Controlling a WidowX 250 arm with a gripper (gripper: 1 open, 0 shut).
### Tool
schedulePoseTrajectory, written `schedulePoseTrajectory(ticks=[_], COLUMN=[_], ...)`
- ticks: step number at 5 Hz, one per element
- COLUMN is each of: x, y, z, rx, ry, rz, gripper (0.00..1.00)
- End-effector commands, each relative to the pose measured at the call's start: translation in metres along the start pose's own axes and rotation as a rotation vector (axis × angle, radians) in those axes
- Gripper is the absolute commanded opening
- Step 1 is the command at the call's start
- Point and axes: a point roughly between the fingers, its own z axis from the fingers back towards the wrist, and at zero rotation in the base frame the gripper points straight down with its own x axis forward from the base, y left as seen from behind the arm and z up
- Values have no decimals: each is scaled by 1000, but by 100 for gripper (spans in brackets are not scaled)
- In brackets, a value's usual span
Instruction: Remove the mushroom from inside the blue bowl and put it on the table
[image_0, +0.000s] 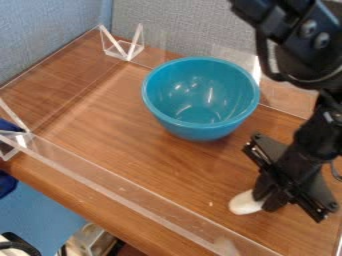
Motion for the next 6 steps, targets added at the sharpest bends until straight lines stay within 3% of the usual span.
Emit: schedulePoseTrajectory(ticks=[1,2,3,5,6], x=[3,-10,-20,-12,-11], y=[7,10,12,28,39], z=[7,-1,-10,13,35], rx=[-7,-9,-11,2,0], ry=[-66,-49,-38,-104,-160], rz=[44,99,152,202,177], gripper=[0,100,100,100,100])
